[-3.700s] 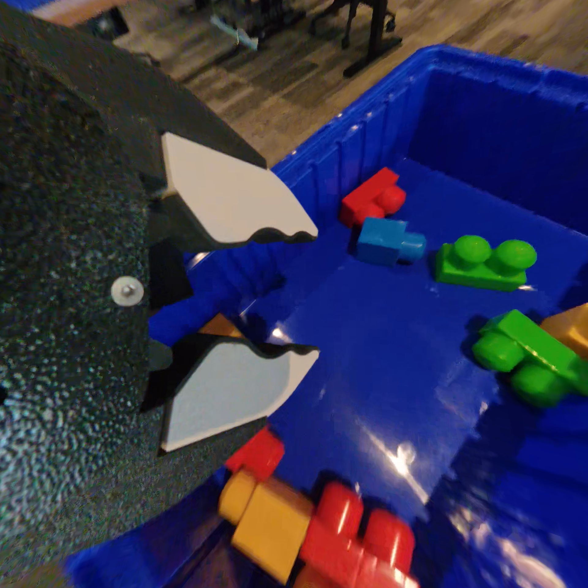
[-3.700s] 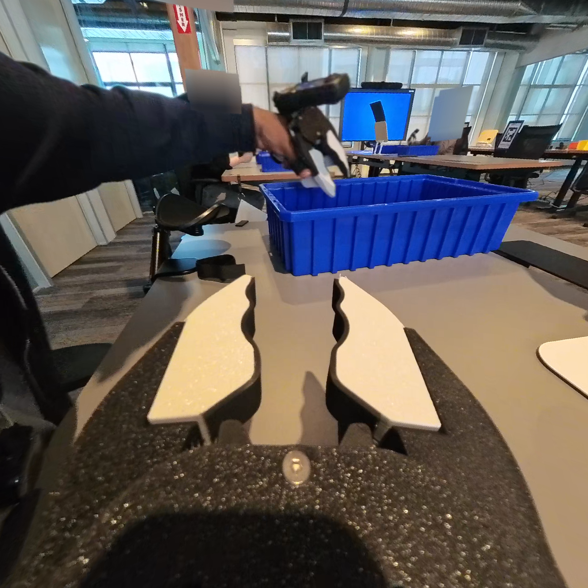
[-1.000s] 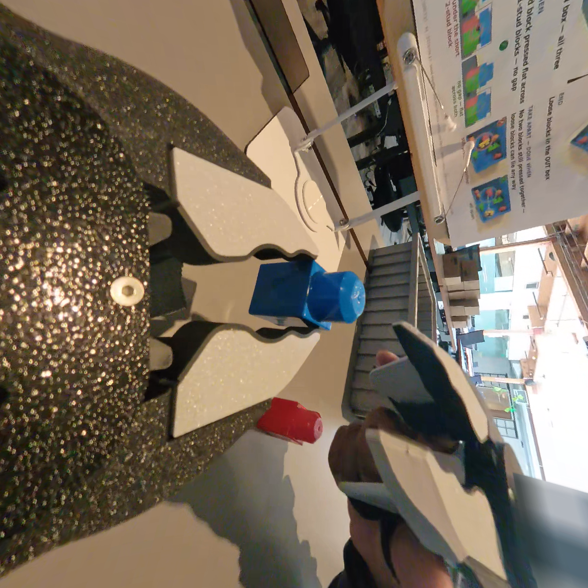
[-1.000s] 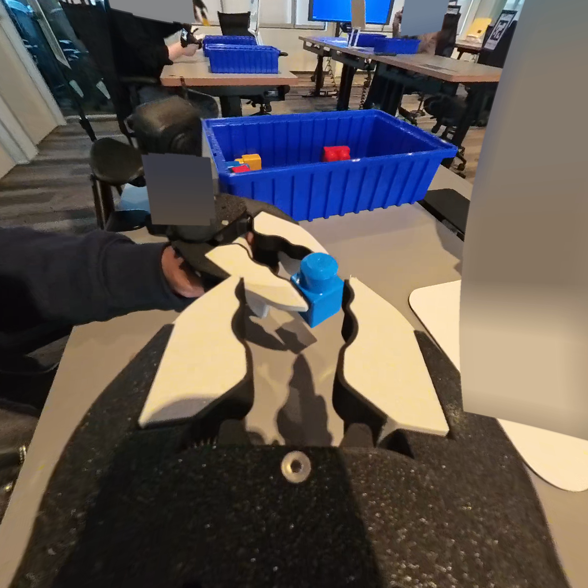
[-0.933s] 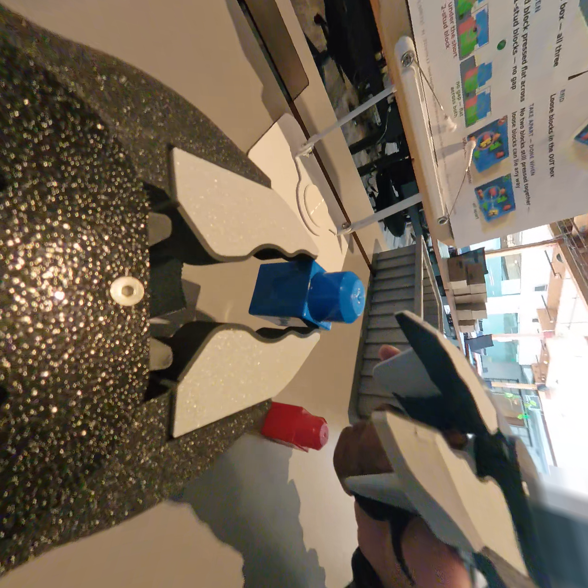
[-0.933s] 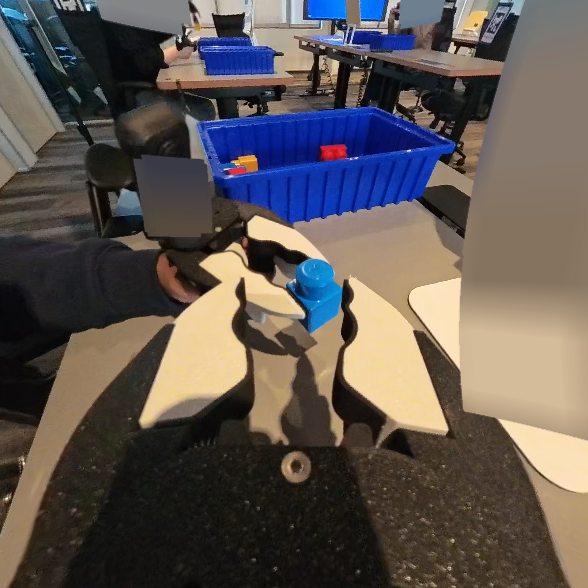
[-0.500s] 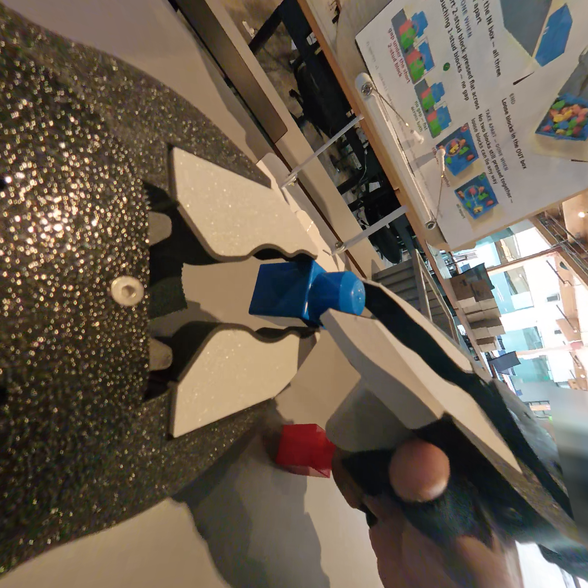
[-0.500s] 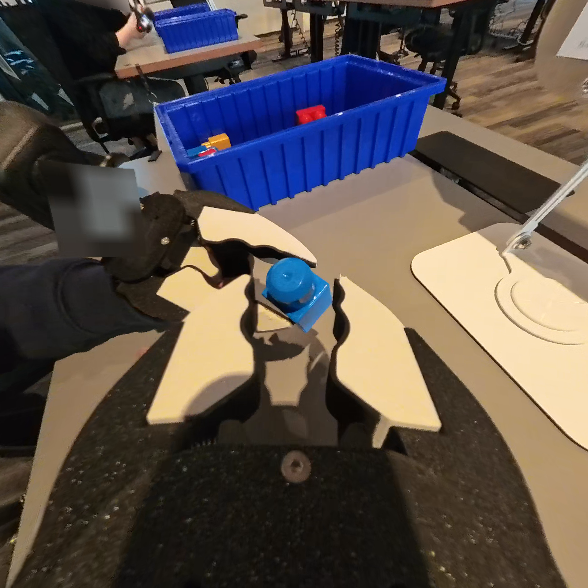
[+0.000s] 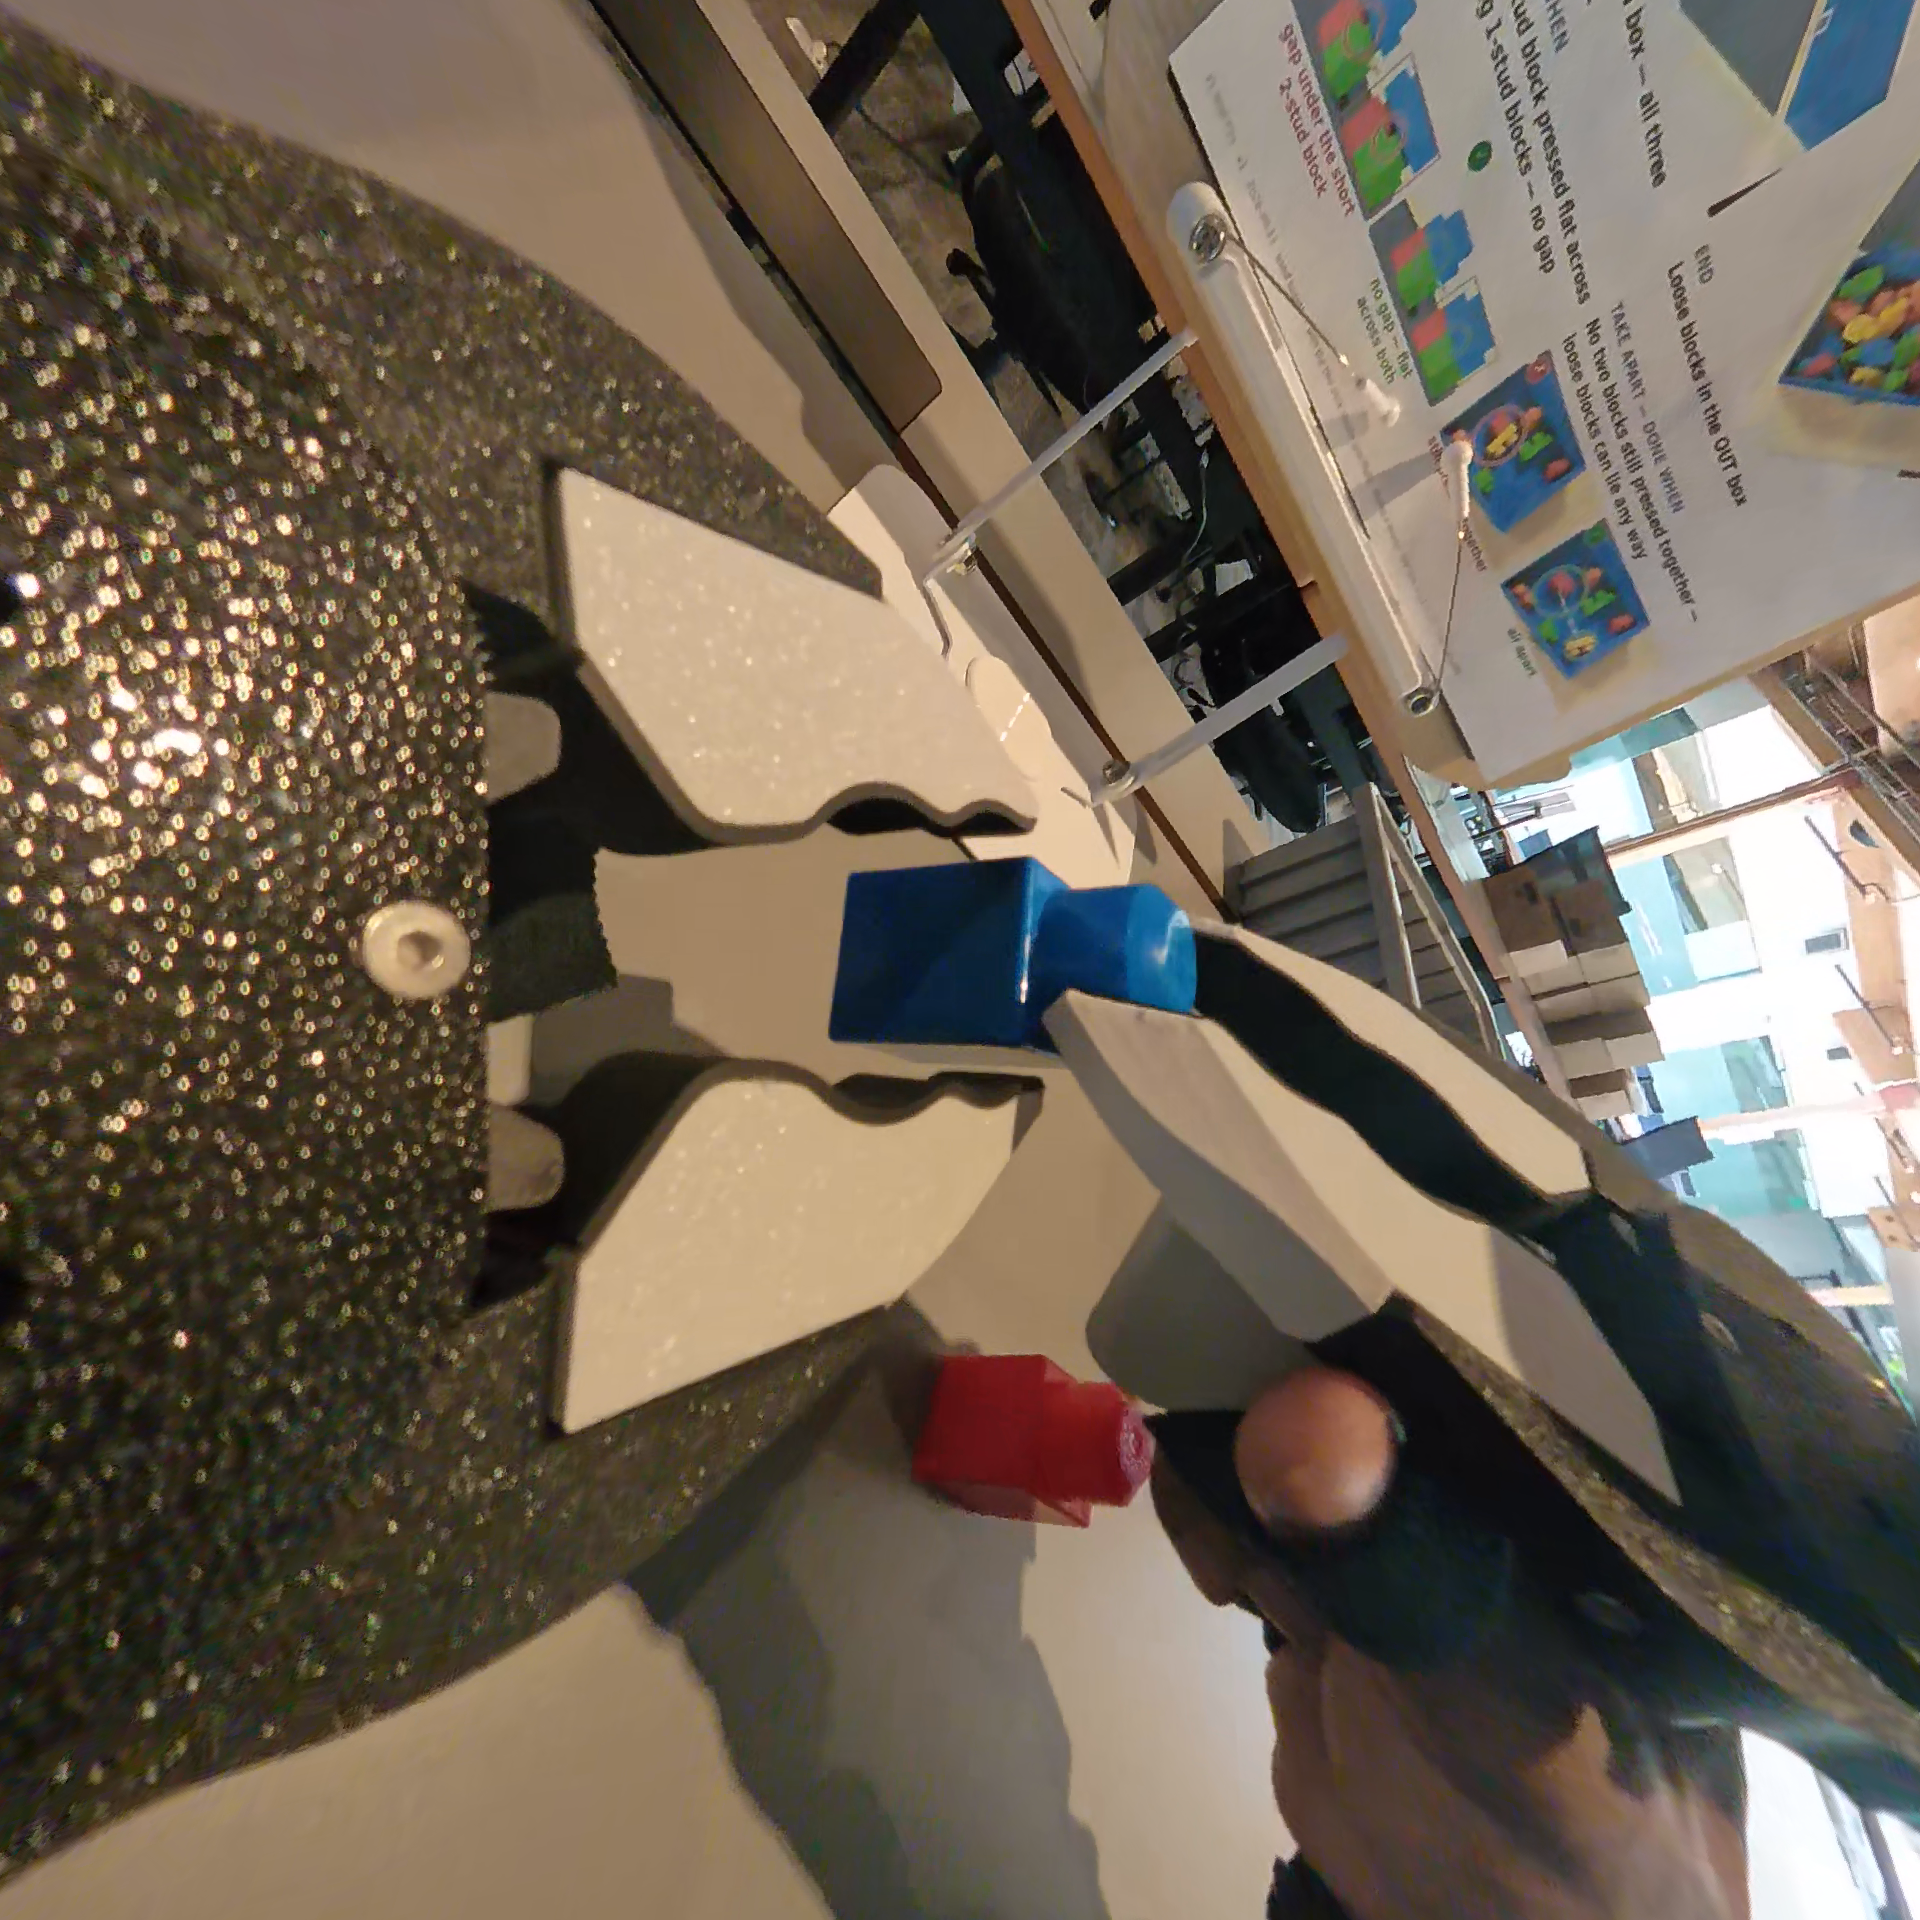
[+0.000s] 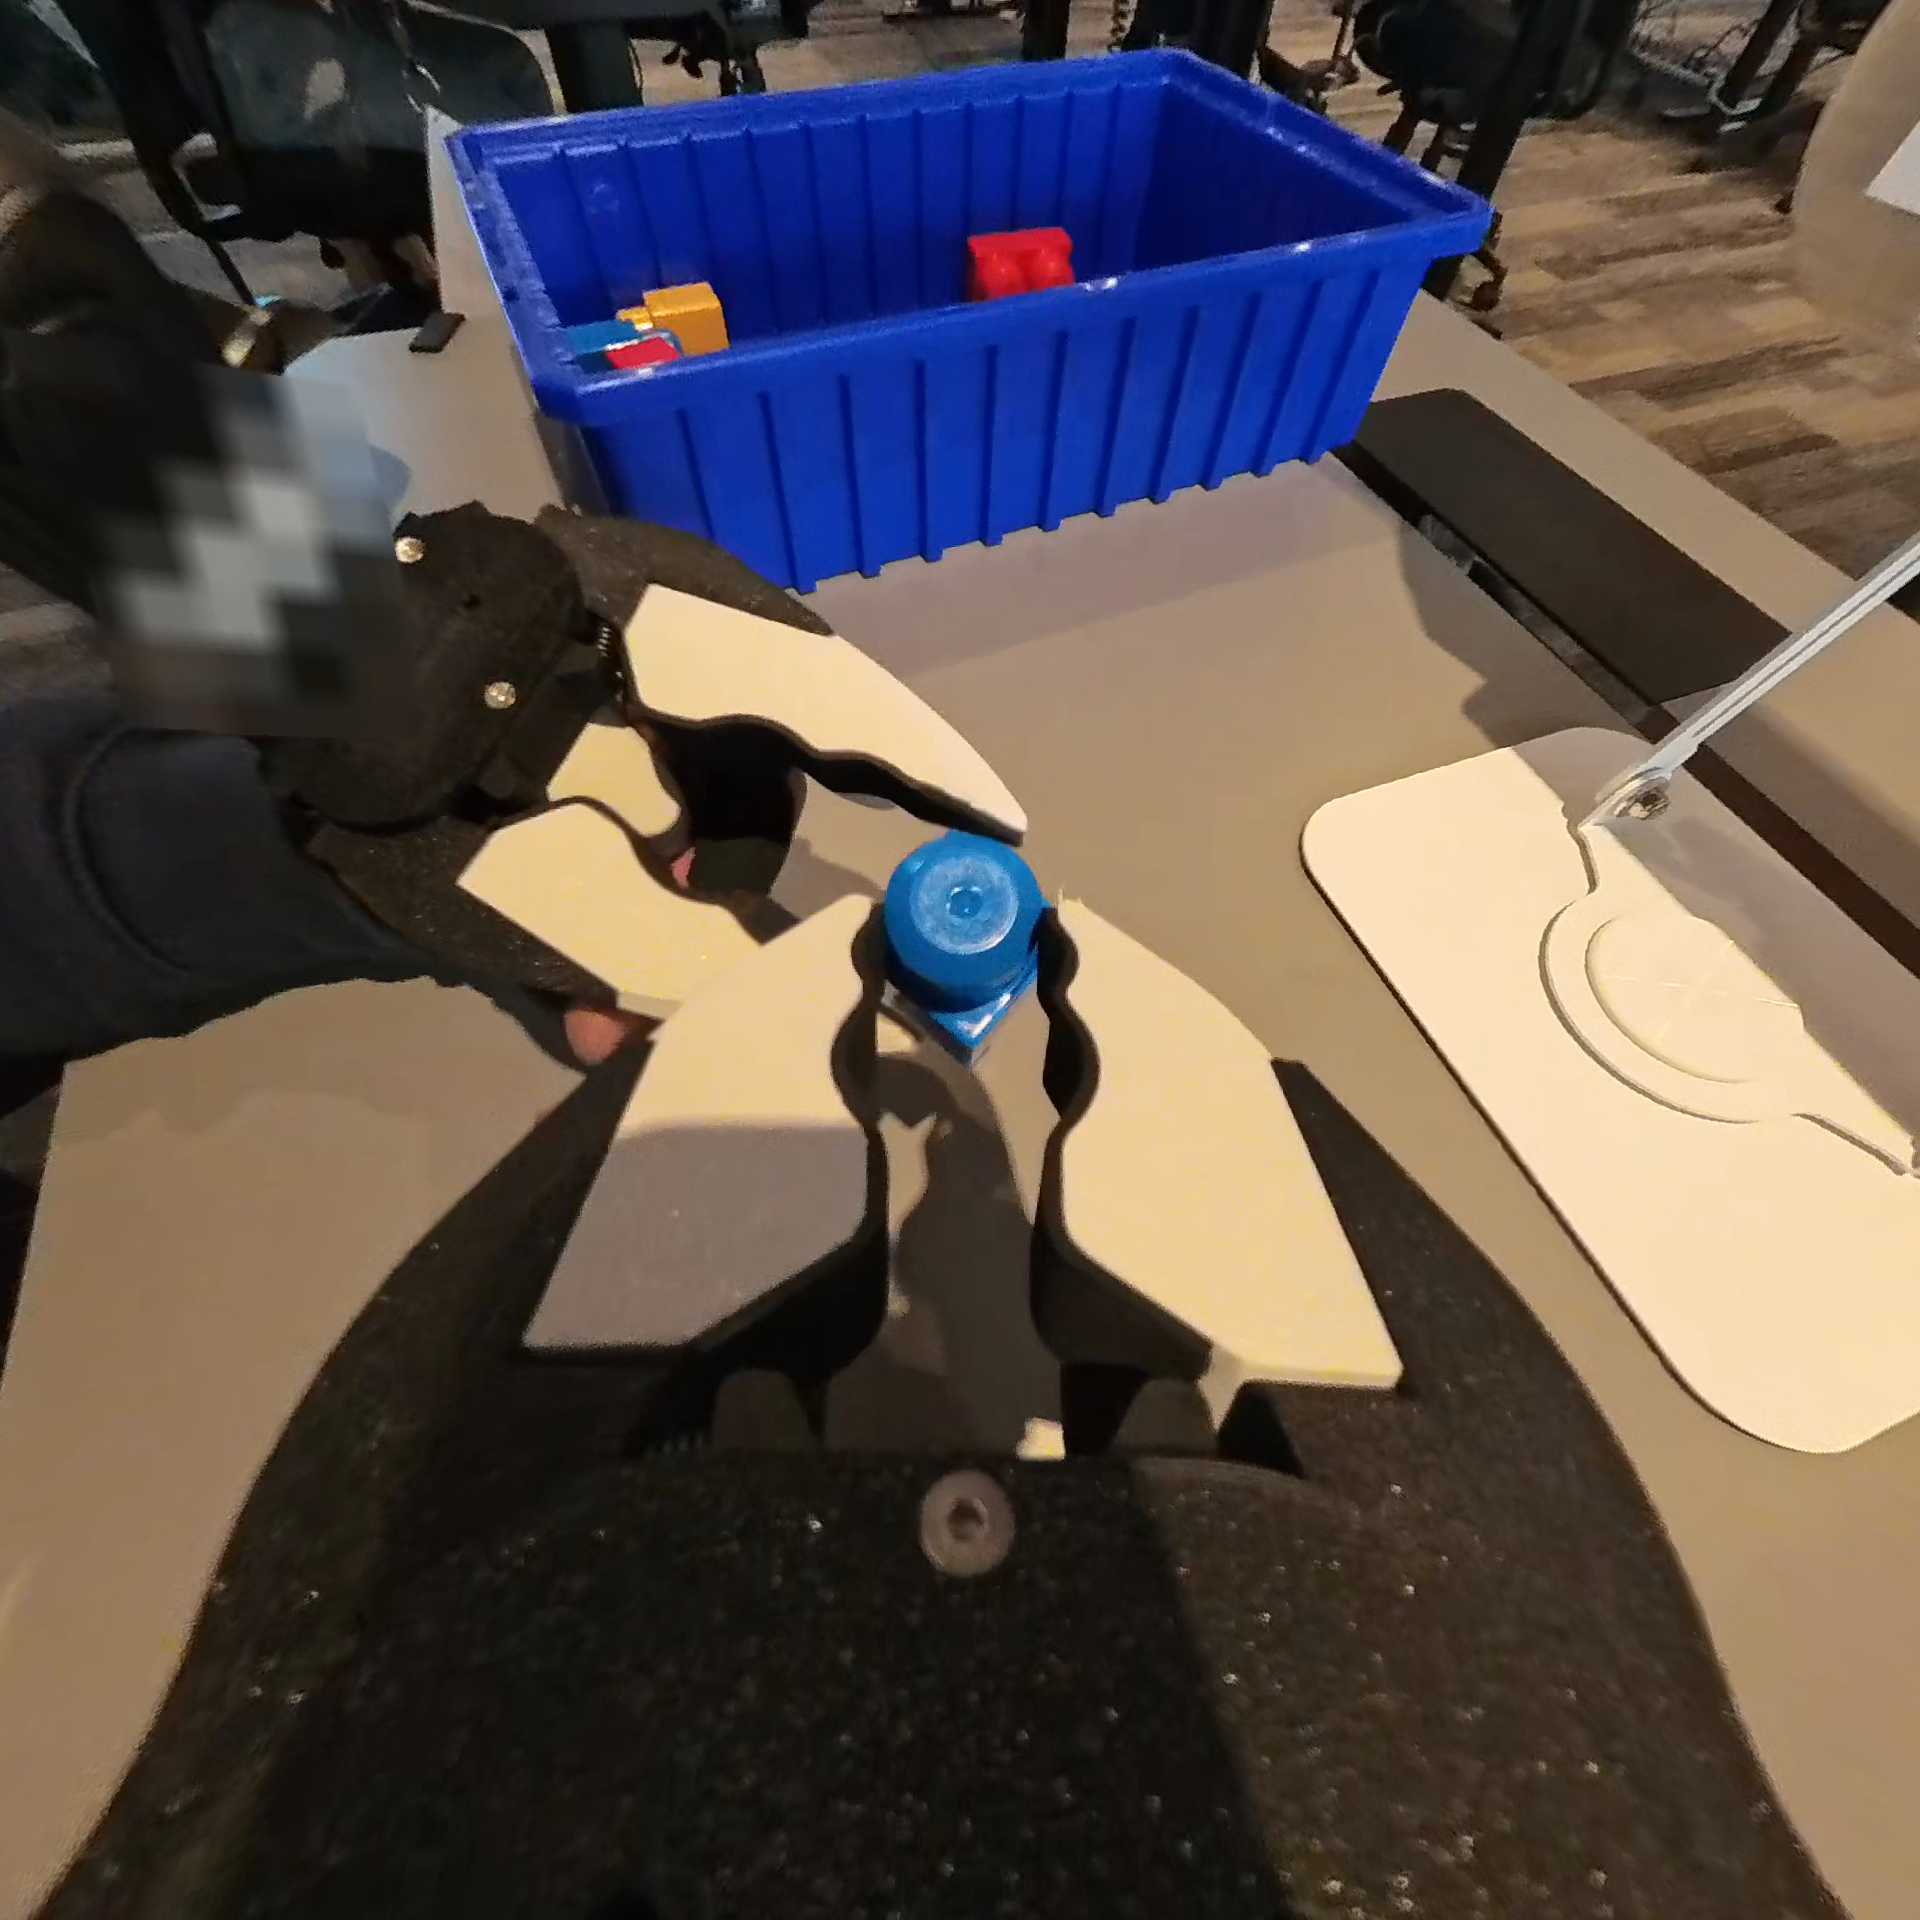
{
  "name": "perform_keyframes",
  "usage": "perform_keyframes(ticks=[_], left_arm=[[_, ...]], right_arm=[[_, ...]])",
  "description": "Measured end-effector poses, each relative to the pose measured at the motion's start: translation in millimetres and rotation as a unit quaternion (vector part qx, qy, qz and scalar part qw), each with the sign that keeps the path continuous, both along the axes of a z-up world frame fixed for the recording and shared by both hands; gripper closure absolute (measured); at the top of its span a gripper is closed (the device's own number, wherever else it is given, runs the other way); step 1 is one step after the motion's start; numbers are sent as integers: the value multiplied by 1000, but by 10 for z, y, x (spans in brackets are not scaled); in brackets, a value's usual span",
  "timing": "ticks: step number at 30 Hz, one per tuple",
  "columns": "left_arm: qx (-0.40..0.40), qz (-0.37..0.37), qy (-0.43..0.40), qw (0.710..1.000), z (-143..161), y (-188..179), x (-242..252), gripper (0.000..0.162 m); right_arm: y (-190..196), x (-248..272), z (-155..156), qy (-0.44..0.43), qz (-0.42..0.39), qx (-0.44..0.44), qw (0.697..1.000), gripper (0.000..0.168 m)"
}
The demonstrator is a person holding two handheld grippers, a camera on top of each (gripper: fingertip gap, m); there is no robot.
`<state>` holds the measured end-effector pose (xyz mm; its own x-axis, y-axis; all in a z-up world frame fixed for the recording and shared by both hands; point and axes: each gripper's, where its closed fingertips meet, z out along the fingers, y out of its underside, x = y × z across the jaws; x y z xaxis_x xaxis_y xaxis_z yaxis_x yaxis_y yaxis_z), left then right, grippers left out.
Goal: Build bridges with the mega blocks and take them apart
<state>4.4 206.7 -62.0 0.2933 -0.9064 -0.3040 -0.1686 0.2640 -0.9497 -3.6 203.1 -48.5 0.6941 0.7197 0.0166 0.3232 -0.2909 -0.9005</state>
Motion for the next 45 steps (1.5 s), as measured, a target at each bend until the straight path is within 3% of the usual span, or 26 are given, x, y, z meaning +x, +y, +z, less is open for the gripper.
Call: perform_keyframes(ticks=[5,15,27,30,31,39,45], left_arm=[[-4,10,5,1000,-8,58,-46,112],[-24,44,-7,999,18,231,-198,114],[-11,-64,117,991,-389,-151,4,111],[-16,-104,154,982,-496,-288,22,109],[-21,-117,163,979,-521,-327,24,109],[-70,-184,253,947,-787,-504,53,110],[-77,-209,269,937,-830,-557,162,113]], right_arm=[[28,132,-30,-33,19,-16,999,140],[-186,418,-381,-151,161,-128,967,140],[-496,329,-703,-193,266,-150,932,139],[-480,346,-738,-208,264,-142,931,138],[-459,348,-716,-205,258,-135,935,130],[-556,621,-303,-120,177,-100,972,113],[-962,1042,-640,-104,106,-154,977,110]])
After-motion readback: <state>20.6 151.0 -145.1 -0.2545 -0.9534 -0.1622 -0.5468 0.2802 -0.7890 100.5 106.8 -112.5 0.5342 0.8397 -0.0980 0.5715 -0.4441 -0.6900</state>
